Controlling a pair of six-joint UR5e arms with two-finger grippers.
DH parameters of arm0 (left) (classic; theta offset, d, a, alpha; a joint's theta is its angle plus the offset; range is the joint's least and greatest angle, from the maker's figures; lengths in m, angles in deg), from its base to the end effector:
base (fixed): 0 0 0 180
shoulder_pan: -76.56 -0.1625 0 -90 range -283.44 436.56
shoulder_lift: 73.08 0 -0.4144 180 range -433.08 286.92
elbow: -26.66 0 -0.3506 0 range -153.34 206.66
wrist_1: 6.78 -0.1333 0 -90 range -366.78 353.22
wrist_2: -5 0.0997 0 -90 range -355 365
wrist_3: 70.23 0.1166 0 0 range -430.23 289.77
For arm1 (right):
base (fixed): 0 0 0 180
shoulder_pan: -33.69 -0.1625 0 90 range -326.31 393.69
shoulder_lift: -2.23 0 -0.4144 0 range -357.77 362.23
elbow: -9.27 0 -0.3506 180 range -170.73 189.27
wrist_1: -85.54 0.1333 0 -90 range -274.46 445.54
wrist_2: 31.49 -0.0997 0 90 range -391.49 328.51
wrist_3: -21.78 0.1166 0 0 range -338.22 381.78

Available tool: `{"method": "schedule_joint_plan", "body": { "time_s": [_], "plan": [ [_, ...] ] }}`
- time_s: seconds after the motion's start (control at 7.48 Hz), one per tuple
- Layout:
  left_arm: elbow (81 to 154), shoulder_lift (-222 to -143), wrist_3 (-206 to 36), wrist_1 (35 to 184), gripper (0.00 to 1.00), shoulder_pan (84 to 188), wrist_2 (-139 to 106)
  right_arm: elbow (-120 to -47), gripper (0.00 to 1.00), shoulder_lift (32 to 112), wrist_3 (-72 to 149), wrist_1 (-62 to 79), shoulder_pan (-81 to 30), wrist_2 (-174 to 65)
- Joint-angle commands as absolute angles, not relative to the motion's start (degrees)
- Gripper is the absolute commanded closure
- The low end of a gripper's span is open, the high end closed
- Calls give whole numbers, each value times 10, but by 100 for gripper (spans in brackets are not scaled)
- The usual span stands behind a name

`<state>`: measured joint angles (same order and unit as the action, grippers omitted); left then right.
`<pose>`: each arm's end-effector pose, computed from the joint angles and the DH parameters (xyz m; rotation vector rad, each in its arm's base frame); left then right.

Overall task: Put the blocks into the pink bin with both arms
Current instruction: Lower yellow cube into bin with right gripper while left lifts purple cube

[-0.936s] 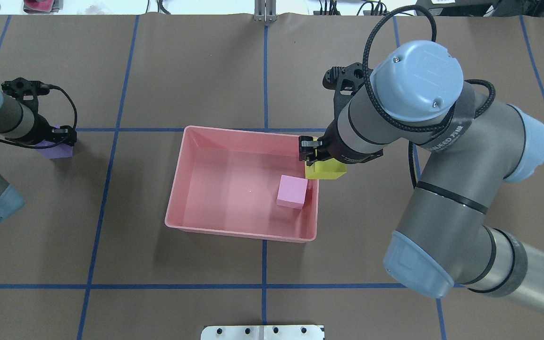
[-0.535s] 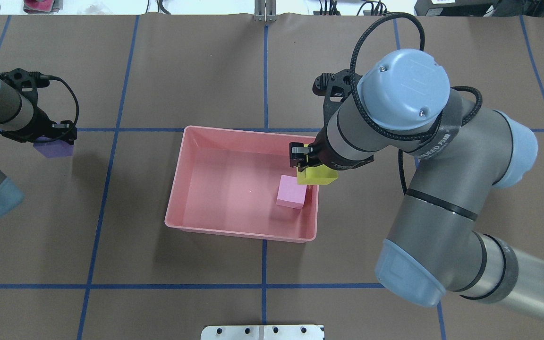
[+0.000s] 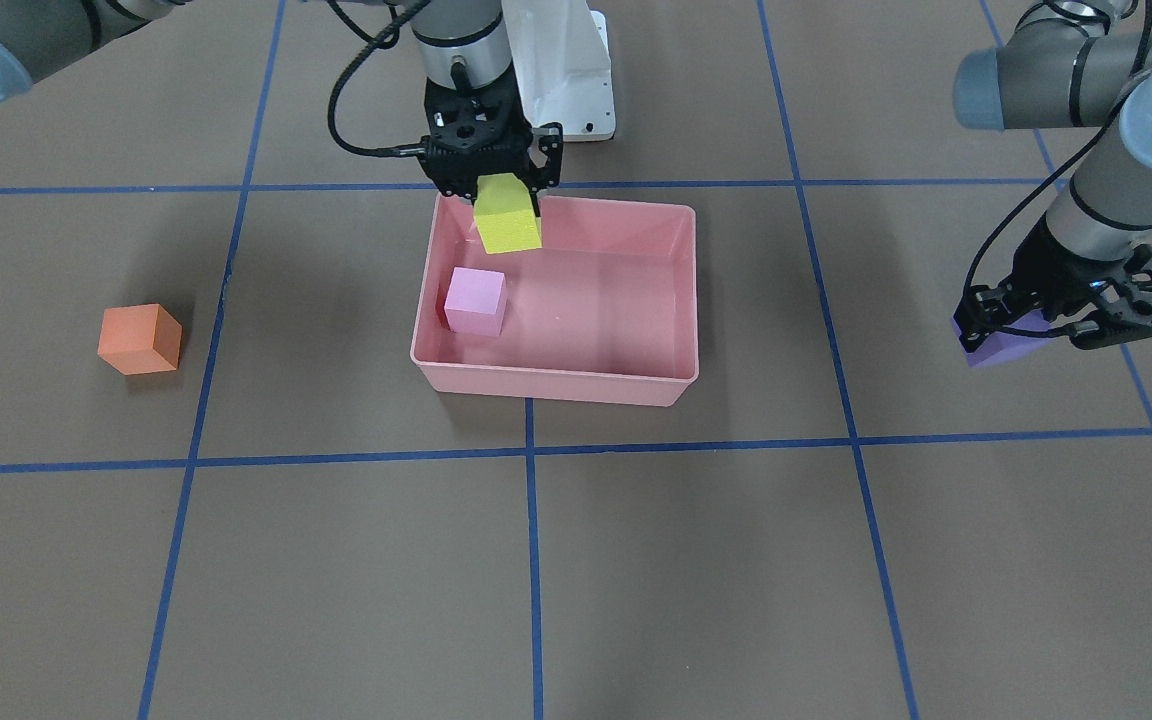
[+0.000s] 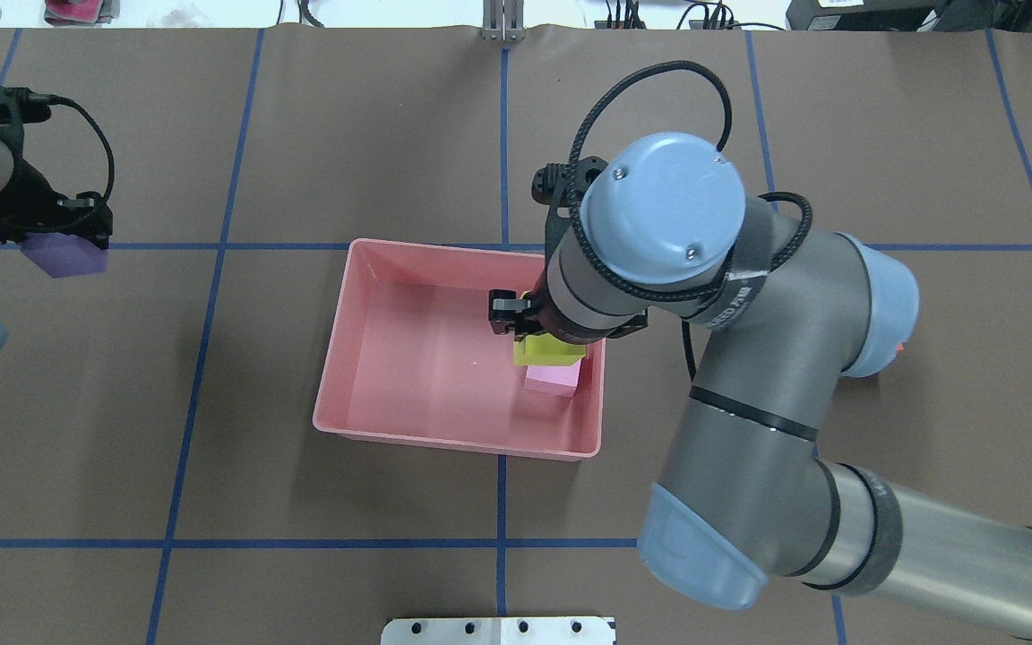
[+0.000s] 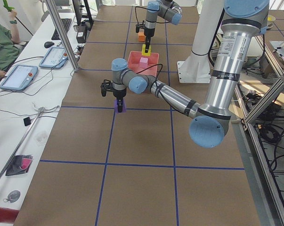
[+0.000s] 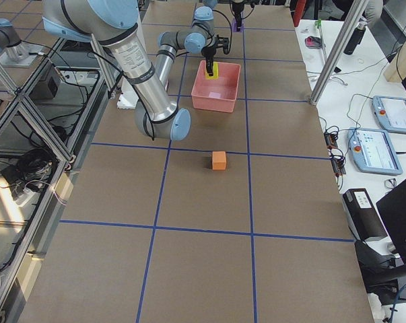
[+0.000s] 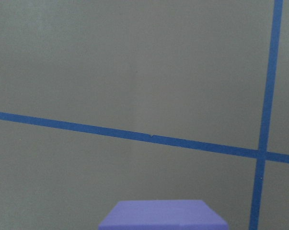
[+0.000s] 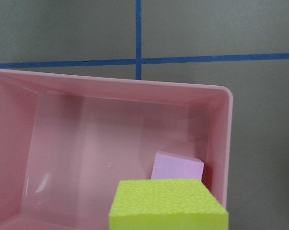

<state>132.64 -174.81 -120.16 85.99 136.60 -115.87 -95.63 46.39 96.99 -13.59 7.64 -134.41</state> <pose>0.2017 -0.4970 0.4409 0.0602 0.7369 -0.1893 -0.5096 -0.3685 0.1378 0.1161 -0.9136 0.0809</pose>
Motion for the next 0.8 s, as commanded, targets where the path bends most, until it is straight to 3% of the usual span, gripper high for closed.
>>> {"method": "schedule_joint_plan", "body": {
  "time_s": [0.0, 0.13, 0.4, 0.67],
  "plan": [
    [1371, -1749, -1208, 827, 100, 1369, -1165, -815, 30, 417, 1027, -2, 86, -1339],
    [1375, -1762, -1209, 814, 100, 1369, -1165, -811, 1, 410, 1032, 4, 86, -1341],
    [1376, -1813, -1273, 794, 100, 1366, -1177, -854, 0, 411, 1028, -56, 74, -1350],
    [1393, -1876, -1412, 792, 100, 1320, -1202, -948, 0, 429, 1005, -178, 1, -1423]
  ]
}}
